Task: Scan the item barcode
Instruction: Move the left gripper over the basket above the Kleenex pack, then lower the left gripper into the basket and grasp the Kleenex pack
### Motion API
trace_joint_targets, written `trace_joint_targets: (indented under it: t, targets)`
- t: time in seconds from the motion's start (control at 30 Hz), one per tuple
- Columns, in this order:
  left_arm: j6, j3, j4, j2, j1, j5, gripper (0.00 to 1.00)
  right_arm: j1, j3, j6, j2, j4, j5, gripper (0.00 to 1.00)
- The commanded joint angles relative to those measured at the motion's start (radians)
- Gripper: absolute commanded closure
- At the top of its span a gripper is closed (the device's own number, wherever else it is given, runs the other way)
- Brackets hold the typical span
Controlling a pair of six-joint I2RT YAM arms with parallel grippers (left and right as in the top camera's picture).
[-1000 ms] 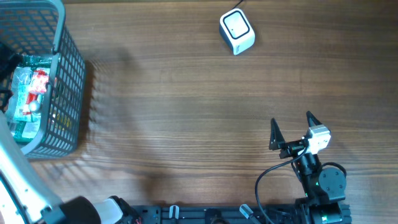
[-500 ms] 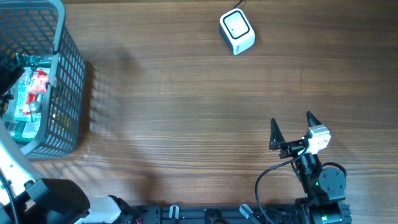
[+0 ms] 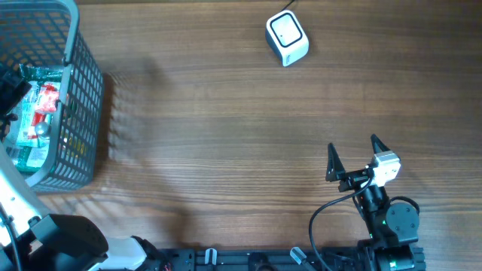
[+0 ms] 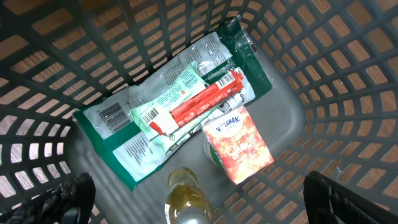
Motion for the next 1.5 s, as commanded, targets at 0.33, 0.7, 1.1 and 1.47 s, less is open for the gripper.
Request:
trace_joint_targets:
  t: [0.33,0.7,1.1,1.47]
  targets:
    - [-0.017,-0.057,0.001,0.012,0.005,-0.014,0.00,-0.005,-0.001,-0.009,-0.004,0.002,-0.002,0.00]
    - [-0.017,-0.140,0.043,0.012,0.005,-0.013,0.00,-0.005,-0.001,-0.009,-0.004,0.002,-0.002,0.00]
    - [-0.017,-0.140,0.045,0.012,0.005,-0.013,0.00,-0.005,-0.001,-0.009,-0.004,0.002,-0.002,0.00]
    - [-0.017,-0.141,0.041,0.012,0.004,-0.013,0.00,-0.005,-0.001,-0.009,-0.004,0.002,-0.002,0.00]
